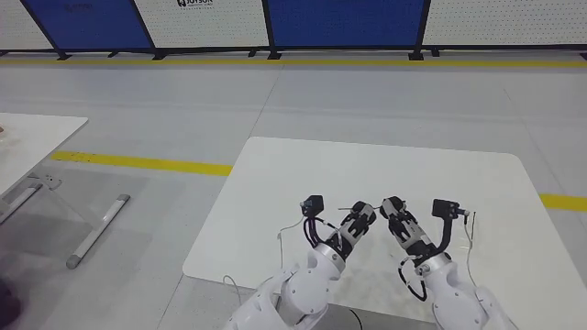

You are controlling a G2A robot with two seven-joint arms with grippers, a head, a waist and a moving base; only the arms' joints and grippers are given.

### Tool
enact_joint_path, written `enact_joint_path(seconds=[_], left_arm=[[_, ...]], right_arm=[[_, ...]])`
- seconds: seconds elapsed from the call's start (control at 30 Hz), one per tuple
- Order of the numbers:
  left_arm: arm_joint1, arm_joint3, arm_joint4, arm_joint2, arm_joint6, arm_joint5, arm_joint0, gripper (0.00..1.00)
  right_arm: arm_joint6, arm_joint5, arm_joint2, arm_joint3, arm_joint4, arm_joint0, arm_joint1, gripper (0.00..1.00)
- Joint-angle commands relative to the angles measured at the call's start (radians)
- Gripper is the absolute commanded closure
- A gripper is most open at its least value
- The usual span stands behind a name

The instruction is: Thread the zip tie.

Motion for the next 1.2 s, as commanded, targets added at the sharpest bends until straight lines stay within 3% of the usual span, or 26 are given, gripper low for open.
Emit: enact_joint_path(seconds=[0.0,0.6,0.63,0.73,0.8,0.87,1.0,1.17], left_arm=[[0.0,0.0,0.0,0.001,-0.001,-0.002,0.001,1.0],[-0.001,0.003,0.021,-0.002,0.012,0.001,0.013,1.0],[-0.001,0.003,0.023,-0.002,0.015,0.001,0.013,0.78],[-0.001,0.005,0.028,-0.001,0.017,0.004,0.013,0.24],[-0.002,0.006,0.028,-0.001,0.019,0.004,0.013,0.05],[-0.002,0.005,0.027,-0.003,0.019,0.004,0.013,0.0],[-0.002,-0.005,0.007,-0.011,0.016,-0.008,0.018,0.0],[0.001,-0.012,0.0,-0.032,0.014,-0.014,0.029,0.17]], right_arm=[[0.006,-0.002,-0.002,0.002,-0.001,0.003,0.0,1.0],[0.045,-0.016,0.0,0.021,0.076,0.014,0.001,1.0],[0.044,-0.015,0.0,0.021,0.075,0.014,0.001,1.0],[0.04,-0.008,-0.001,0.021,0.068,0.013,0.001,1.0],[0.034,-0.002,-0.002,0.021,0.06,0.013,0.001,1.0],[0.029,0.005,-0.004,0.022,0.05,0.014,0.001,1.0],[0.014,0.022,-0.003,0.032,0.037,0.017,0.0,1.0],[0.004,0.027,0.001,0.035,0.028,0.015,0.001,1.0]])
